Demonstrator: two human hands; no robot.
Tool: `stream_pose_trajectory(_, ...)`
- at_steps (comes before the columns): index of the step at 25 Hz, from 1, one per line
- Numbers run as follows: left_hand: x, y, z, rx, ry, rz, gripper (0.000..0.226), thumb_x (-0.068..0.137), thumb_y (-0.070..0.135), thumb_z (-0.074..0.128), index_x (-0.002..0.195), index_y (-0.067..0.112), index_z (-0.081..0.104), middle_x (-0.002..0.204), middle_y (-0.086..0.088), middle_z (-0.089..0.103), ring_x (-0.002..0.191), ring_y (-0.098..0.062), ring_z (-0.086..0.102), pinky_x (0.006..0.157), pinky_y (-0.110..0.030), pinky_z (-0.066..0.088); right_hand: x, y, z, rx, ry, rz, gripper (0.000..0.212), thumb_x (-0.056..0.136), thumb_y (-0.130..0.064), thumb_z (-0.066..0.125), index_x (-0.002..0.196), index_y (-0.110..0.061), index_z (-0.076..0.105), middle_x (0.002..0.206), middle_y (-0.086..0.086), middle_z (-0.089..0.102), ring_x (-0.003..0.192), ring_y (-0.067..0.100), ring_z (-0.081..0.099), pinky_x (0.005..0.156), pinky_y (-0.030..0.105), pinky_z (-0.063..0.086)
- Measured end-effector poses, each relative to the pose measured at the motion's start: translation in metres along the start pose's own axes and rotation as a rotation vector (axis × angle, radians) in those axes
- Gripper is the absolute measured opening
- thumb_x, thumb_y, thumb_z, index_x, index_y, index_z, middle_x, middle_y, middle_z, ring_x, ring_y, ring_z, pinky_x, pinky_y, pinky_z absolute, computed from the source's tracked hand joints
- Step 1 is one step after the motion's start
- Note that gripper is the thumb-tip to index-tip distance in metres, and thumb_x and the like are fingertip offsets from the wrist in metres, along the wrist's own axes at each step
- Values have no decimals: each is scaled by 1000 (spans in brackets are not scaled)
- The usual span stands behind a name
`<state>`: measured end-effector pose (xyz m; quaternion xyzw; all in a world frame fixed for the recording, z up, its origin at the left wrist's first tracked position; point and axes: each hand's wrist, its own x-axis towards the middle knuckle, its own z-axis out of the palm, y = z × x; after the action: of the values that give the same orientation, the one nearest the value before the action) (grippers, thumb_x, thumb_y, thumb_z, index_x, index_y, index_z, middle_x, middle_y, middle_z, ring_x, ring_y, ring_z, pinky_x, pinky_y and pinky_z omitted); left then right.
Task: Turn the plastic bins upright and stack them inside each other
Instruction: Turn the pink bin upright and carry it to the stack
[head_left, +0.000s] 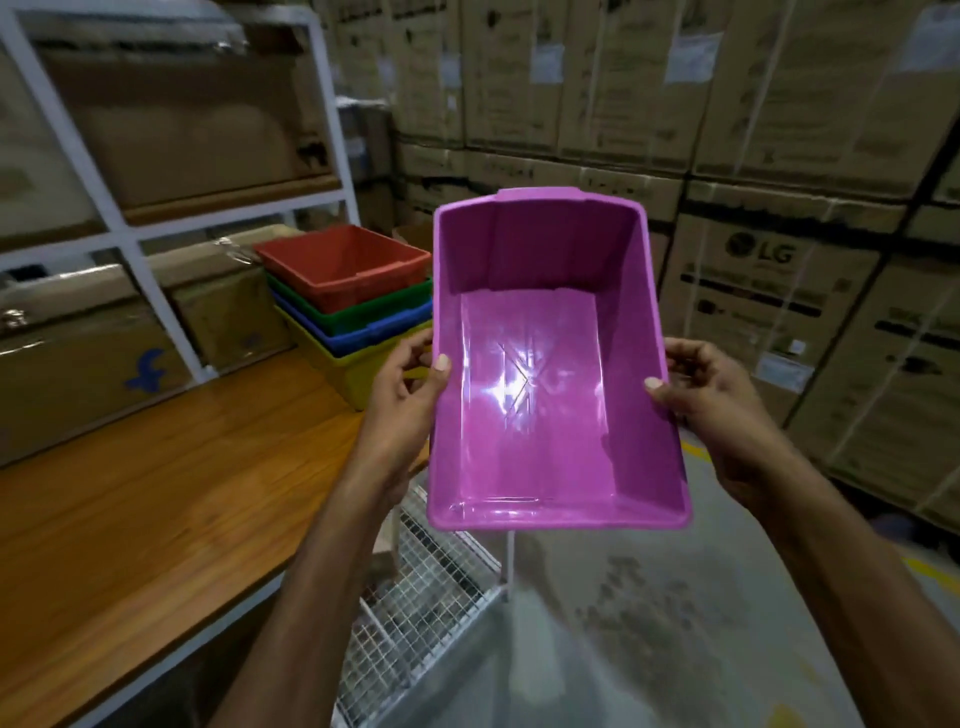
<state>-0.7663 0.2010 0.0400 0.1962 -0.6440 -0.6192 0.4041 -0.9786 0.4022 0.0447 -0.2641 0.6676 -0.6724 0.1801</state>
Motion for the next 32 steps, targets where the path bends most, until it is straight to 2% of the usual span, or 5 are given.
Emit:
stream_pose_trajectory(4, 27, 8, -6, 22, 151, 39, 24, 100, 21, 63, 122, 29, 66, 106, 5, 67, 81, -2, 72, 61, -19, 55, 71, -5, 23, 58, -159, -19, 33, 91, -4, 67, 112, -29, 69, 104, -4, 78, 88, 11, 76, 66, 26, 59)
stream_pose_trajectory(14, 124, 30, -48, 74, 322, 111, 36, 100, 27, 63, 136, 23, 61, 121, -4, 69, 94, -12, 74, 69, -29, 60, 206, -42, 110, 173, -363, -121, 30, 91, 1, 65, 111, -21, 73, 101, 1, 79, 87, 17, 75, 74, 36, 62)
stream_pose_trajectory(21, 189, 61, -79, 183, 322, 128, 35, 104, 27, 55, 139, 30, 56, 119, 9, 69, 96, -4, 72, 68, -22, 57, 284, -74, 176, 251, -436, -142, 32, 92, 5, 65, 107, -23, 74, 98, 1, 79, 87, 18, 74, 74, 37, 62)
stream_pose_trajectory(25, 235, 74, -101, 260, 401, 116, 40, 105, 15, 53, 143, 24, 53, 111, 9, 66, 88, -2, 69, 64, -24, 57, 335, -93, 220, 289, -545, -111, 33, 94, 9, 60, 119, -11, 68, 92, 0, 76, 75, 10, 73, 64, 25, 60)
stream_pose_trajectory(32, 309, 81, -130, 248, 634, 26, 29, 103, 10, 53, 126, 22, 66, 87, 13, 70, 70, 1, 68, 59, -26, 53, 416, -112, 297, 301, -728, 22, 36, 97, 8, 54, 129, -5, 62, 89, 5, 71, 60, 10, 67, 55, 27, 56)
